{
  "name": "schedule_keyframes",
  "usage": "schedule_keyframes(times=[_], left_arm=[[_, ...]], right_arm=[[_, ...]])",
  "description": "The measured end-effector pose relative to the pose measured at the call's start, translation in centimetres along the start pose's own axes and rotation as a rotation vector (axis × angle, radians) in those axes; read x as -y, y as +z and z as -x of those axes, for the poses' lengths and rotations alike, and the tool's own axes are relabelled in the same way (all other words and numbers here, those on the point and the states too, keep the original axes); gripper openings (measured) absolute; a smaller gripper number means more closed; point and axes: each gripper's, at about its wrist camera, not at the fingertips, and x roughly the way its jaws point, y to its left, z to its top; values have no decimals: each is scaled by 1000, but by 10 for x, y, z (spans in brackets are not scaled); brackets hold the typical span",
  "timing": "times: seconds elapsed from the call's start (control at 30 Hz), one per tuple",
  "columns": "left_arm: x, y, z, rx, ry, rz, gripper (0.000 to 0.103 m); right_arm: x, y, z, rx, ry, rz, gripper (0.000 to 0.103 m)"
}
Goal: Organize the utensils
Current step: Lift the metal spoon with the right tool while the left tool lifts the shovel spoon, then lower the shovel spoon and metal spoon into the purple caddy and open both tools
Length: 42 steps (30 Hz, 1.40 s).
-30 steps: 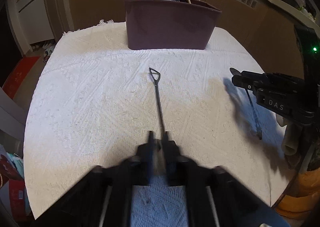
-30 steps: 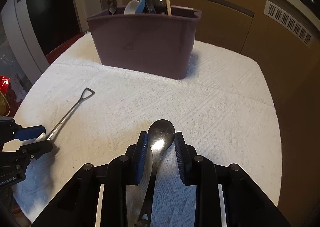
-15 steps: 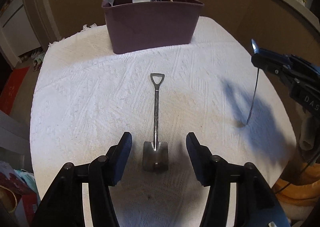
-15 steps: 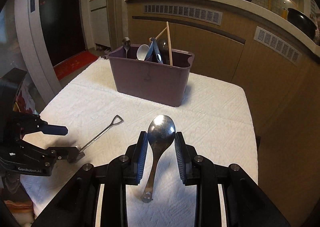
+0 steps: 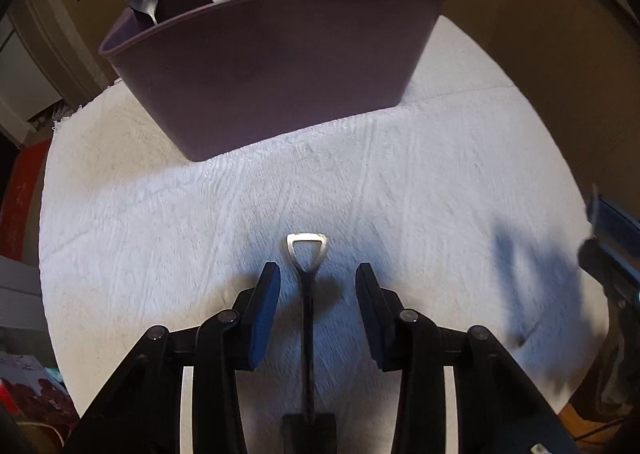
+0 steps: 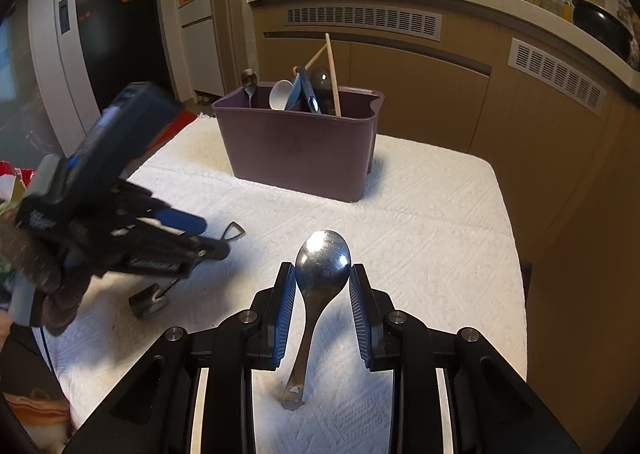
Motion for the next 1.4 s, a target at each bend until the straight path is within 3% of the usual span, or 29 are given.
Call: schedule_keyframes(times=[0.1, 0.17, 0.3, 0.4, 0.7, 0.93, 1.07, 1.27, 1.4], left_arm=[[-1, 10, -12, -9, 13, 3, 36], [4, 10, -11, 21, 14, -16, 21], [12, -5, -6, 117, 45, -69, 21], [8, -20, 6, 188, 25, -47, 20], [9, -52, 117, 522, 87, -34, 20], [6, -16, 198, 736, 123, -36, 20], [-11, 10, 230, 810, 135, -14, 20], [-29, 58, 252, 851, 122, 13, 20], [-36, 79, 243, 840, 92, 24, 20]], right_arm=[[4, -1, -1, -5, 1, -8, 28], [5, -1, -2, -4, -1, -10, 28], [4, 1, -4, -1, -4, -13, 28], [2, 1, -3, 1, -7, -12, 28], [-6, 24, 26, 77, -35, 11, 28], [-19, 83, 66, 213, -75, 81, 28], [-21, 128, 82, 284, -98, 119, 28], [-16, 198, 77, 344, -133, 142, 28], [-11, 228, 52, 351, -153, 146, 28]])
